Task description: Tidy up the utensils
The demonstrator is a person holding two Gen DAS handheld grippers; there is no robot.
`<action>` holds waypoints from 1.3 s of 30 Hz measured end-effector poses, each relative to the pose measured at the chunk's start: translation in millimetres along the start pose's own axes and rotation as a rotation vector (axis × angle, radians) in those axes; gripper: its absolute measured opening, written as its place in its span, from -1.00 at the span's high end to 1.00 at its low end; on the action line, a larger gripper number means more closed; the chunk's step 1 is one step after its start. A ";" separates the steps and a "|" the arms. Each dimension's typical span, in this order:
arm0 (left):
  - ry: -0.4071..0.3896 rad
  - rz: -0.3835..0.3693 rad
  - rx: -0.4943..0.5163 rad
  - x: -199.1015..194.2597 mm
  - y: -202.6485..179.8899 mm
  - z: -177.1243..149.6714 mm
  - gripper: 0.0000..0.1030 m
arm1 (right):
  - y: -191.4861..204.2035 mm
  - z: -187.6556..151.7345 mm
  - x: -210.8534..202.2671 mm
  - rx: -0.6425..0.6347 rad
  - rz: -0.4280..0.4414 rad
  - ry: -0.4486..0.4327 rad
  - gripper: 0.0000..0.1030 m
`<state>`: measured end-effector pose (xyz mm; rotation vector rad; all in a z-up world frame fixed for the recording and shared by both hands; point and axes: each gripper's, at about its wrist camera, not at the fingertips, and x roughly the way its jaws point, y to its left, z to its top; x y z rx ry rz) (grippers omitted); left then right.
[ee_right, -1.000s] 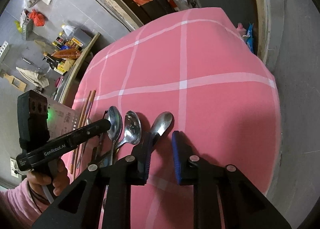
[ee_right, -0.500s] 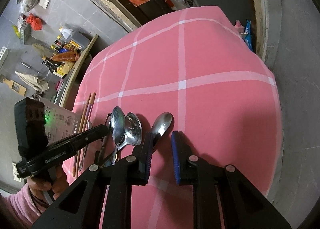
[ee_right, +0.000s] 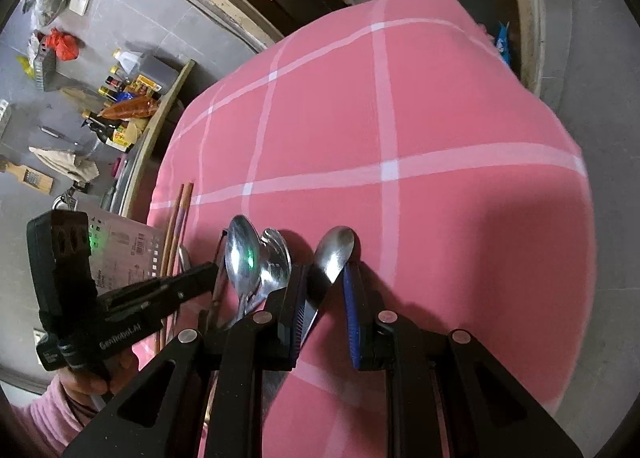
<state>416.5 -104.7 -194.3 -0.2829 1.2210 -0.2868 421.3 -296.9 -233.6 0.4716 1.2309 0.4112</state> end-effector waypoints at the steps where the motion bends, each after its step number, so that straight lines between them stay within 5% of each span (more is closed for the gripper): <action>1: 0.003 -0.002 0.001 0.5 0.0 0.5 0.86 | 0.5 1.4 1.0 0.003 0.005 -0.001 0.70; 7: 0.051 -0.026 -0.015 3.6 1.0 6.1 0.86 | -7.4 2.0 6.6 0.085 0.091 0.012 0.75; 20: 0.070 -0.002 -0.001 -9.5 1.0 -0.5 0.56 | -0.9 1.9 9.8 0.072 0.086 0.021 0.77; 37: 0.112 -0.003 0.059 6.0 -17.8 9.3 0.57 | -2.5 6.8 17.0 0.065 0.087 0.057 0.77; 39: 0.128 0.028 0.087 8.2 -21.3 11.4 0.72 | -5.6 8.5 17.3 0.076 0.096 0.073 0.78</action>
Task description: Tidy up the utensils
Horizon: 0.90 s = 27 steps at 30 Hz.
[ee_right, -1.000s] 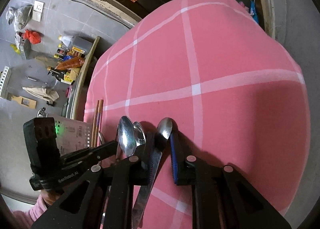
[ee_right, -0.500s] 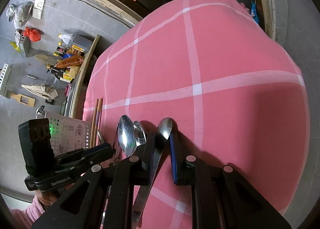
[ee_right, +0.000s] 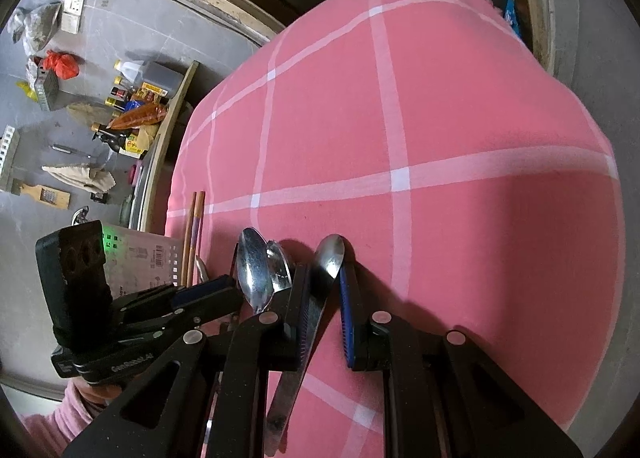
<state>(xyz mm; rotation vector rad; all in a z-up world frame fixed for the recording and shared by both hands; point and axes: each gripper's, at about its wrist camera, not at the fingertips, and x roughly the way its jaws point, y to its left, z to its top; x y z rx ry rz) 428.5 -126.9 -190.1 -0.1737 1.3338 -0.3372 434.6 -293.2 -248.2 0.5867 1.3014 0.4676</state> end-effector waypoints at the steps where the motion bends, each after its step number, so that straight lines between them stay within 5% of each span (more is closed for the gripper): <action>1: 0.009 -0.004 0.006 1.5 -0.8 2.7 0.75 | -0.4 0.5 0.7 0.006 0.004 0.005 0.78; 6: 0.026 -0.020 -0.010 1.3 0.8 6.0 0.76 | 5.0 -6.2 1.3 0.018 0.016 -0.002 0.91; 13: -0.053 -0.016 -0.002 -20.4 3.1 -6.2 0.76 | 14.8 -26.4 -28.2 0.021 0.032 -0.134 0.95; 27: -0.382 0.023 0.090 -101.3 -9.3 -56.0 0.76 | 72.8 -71.2 -110.9 -0.197 -0.047 -0.430 0.95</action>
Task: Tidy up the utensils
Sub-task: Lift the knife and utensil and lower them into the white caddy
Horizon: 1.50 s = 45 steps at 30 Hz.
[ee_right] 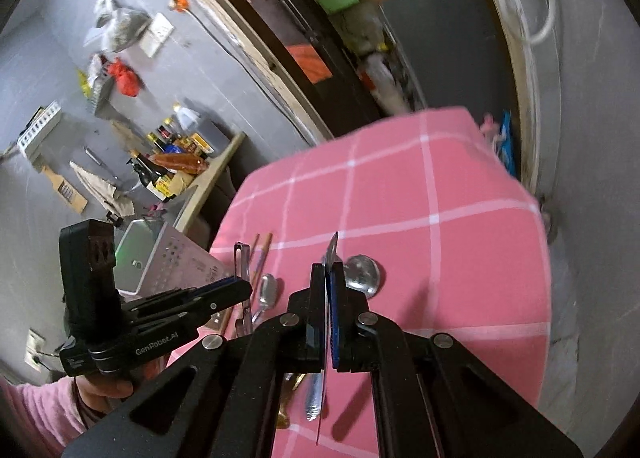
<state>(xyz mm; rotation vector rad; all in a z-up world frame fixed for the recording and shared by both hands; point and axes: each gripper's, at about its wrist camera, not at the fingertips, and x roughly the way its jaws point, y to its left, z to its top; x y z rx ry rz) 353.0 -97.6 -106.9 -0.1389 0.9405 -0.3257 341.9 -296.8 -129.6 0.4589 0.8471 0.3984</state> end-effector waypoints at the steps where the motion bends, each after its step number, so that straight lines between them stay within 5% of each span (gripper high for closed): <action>1: -0.025 -0.003 -0.004 -6.4 0.2 0.7 0.76 | 3.1 1.7 -7.0 -0.012 -0.003 -0.017 0.95; 18: -0.360 -0.020 0.019 -147.5 6.5 55.0 0.76 | 126.1 44.2 -103.0 -0.194 0.020 -0.397 0.95; 28: -0.552 0.074 0.039 -231.3 42.4 76.9 0.76 | 218.3 71.7 -104.7 -0.323 0.100 -0.540 0.95; 36: -0.602 0.101 -0.058 -230.3 107.6 65.2 0.76 | 265.8 71.4 -58.5 -0.385 0.178 -0.542 0.95; 45: -0.615 0.026 -0.088 -190.3 145.3 41.1 0.76 | 266.7 38.4 13.0 -0.454 0.140 -0.402 0.95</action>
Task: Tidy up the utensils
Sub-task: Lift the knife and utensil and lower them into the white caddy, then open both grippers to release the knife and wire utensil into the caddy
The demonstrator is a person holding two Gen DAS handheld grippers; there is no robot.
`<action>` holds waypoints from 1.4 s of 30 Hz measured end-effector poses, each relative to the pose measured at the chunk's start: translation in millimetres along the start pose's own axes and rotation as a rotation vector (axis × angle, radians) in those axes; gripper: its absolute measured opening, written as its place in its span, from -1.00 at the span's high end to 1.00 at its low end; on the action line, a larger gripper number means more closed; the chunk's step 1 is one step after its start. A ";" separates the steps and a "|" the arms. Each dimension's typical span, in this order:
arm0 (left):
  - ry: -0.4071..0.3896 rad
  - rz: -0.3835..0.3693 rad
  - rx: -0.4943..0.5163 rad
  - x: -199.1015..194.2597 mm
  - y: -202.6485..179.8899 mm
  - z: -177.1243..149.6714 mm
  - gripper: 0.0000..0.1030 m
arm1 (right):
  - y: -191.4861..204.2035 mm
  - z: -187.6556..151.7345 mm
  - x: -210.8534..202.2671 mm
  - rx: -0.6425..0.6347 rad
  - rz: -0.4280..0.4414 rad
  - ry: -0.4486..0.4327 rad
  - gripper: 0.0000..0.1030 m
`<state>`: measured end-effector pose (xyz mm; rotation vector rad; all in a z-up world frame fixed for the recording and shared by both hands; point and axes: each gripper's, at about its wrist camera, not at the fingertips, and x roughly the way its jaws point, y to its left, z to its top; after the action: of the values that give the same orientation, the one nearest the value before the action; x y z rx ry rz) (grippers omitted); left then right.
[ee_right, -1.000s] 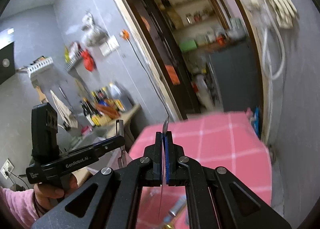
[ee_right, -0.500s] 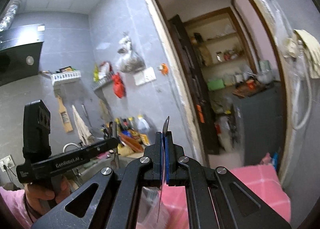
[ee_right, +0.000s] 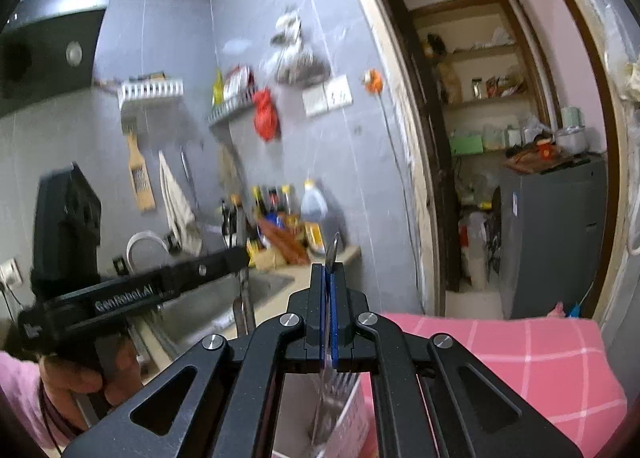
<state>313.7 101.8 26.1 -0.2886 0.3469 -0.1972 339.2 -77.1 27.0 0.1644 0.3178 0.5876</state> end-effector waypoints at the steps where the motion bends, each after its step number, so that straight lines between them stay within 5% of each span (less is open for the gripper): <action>1: 0.009 -0.006 0.008 3.9 1.7 -5.3 0.76 | -0.8 -7.7 5.3 0.003 0.000 0.021 0.95; 17: 0.120 -0.044 0.069 22.5 9.8 -50.2 0.75 | -10.1 -57.1 23.6 0.035 0.006 0.167 0.95; 31: 0.213 -0.067 -0.029 13.3 24.0 -59.6 0.70 | -14.1 -64.6 18.7 0.064 0.015 0.203 0.91; 37: 0.185 -0.072 -0.042 2.6 18.1 -53.2 0.41 | -17.6 -58.0 1.6 0.097 -0.013 0.158 0.65; 42: 0.127 -0.066 -0.030 -9.3 4.4 -44.5 0.02 | -25.9 -41.4 -26.1 0.114 -0.070 0.082 0.17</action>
<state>289.6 97.3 -12.6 -0.3186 0.4669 -0.2766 318.0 -110.7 -11.7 0.2380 0.4352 0.5081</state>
